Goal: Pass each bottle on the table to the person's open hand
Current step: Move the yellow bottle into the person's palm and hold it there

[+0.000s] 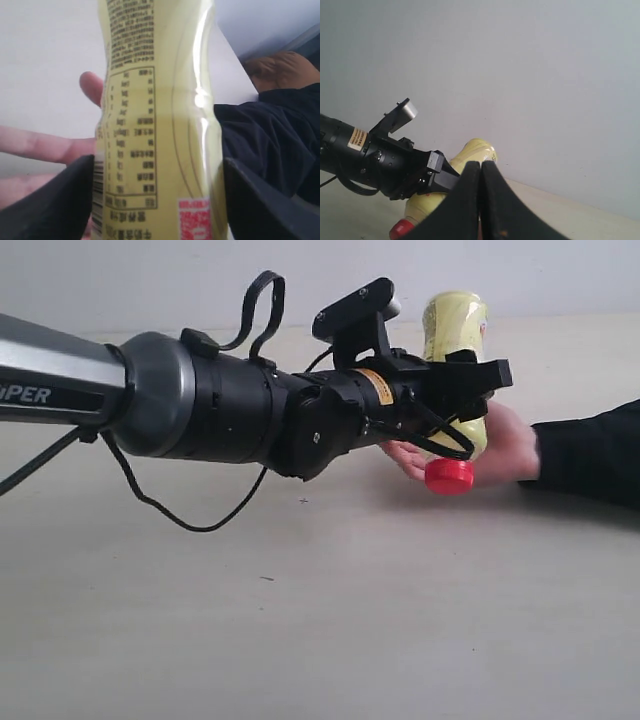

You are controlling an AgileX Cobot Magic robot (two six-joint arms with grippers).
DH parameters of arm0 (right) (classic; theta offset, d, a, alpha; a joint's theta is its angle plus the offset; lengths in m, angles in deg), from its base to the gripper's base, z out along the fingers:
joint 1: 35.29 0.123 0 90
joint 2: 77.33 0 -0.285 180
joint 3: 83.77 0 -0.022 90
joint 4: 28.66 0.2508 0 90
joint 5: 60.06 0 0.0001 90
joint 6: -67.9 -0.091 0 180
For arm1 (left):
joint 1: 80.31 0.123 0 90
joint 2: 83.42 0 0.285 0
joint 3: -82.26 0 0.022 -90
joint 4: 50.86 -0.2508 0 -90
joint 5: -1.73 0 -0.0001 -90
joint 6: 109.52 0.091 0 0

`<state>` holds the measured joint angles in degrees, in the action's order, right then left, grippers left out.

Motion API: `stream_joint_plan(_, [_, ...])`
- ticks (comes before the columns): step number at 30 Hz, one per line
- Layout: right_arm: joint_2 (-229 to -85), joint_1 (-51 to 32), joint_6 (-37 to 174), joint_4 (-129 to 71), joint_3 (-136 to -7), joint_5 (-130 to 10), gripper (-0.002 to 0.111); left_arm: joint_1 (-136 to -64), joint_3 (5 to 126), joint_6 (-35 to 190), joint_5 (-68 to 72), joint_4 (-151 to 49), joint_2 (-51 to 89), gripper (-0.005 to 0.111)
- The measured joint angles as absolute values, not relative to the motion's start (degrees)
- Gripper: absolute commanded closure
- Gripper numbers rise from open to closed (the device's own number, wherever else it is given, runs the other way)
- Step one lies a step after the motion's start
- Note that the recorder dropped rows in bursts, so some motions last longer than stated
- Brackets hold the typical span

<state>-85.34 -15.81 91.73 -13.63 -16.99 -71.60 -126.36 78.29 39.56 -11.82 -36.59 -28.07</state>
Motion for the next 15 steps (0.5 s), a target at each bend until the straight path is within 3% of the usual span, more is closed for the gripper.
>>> stream_joint_plan(15, [-85.3,-15.8,91.7,-13.6,-17.0,-71.6,0.108,-131.7,75.7,40.3,-19.3,-20.8,-28.1,0.107])
